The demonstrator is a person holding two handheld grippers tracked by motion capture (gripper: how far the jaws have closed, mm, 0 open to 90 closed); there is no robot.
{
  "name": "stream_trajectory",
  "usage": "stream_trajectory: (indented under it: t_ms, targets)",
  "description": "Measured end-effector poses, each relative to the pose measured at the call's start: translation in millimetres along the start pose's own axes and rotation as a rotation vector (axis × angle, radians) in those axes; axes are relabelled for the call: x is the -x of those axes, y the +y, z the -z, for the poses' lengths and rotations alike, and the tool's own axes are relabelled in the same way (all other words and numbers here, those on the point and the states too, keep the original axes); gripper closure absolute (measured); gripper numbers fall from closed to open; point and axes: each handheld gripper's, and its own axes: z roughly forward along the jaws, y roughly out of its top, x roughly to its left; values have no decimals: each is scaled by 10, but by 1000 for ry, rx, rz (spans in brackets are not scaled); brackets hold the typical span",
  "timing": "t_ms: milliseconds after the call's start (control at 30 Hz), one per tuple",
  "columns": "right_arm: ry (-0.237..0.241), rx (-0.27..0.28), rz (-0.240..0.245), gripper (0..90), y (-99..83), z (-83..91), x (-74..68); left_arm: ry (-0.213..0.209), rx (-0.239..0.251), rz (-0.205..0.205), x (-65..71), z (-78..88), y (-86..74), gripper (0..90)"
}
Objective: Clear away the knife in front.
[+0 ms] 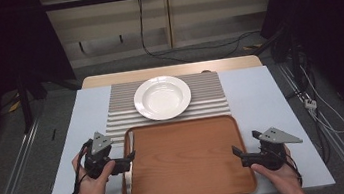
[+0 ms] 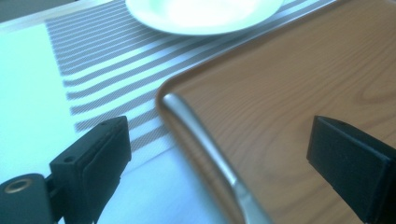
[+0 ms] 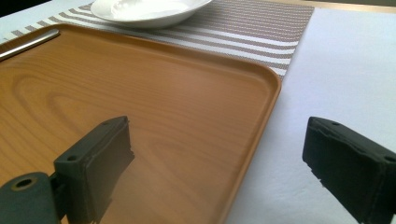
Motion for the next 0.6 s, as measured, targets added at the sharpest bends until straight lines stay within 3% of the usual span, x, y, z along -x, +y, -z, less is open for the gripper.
stream_trajectory:
  t_ms: [167,267,600]
  targets:
    - [-7,2,-7,77,-5,6,12,6,9,61,-71,43,-145,61]
    - [-11,4,-9,77,-7,16,15,-5,-8,64,-97,46,-193,62]
    - [-16,4,-4,77,-12,43,20,25,-15,80,-94,40,-328,62]
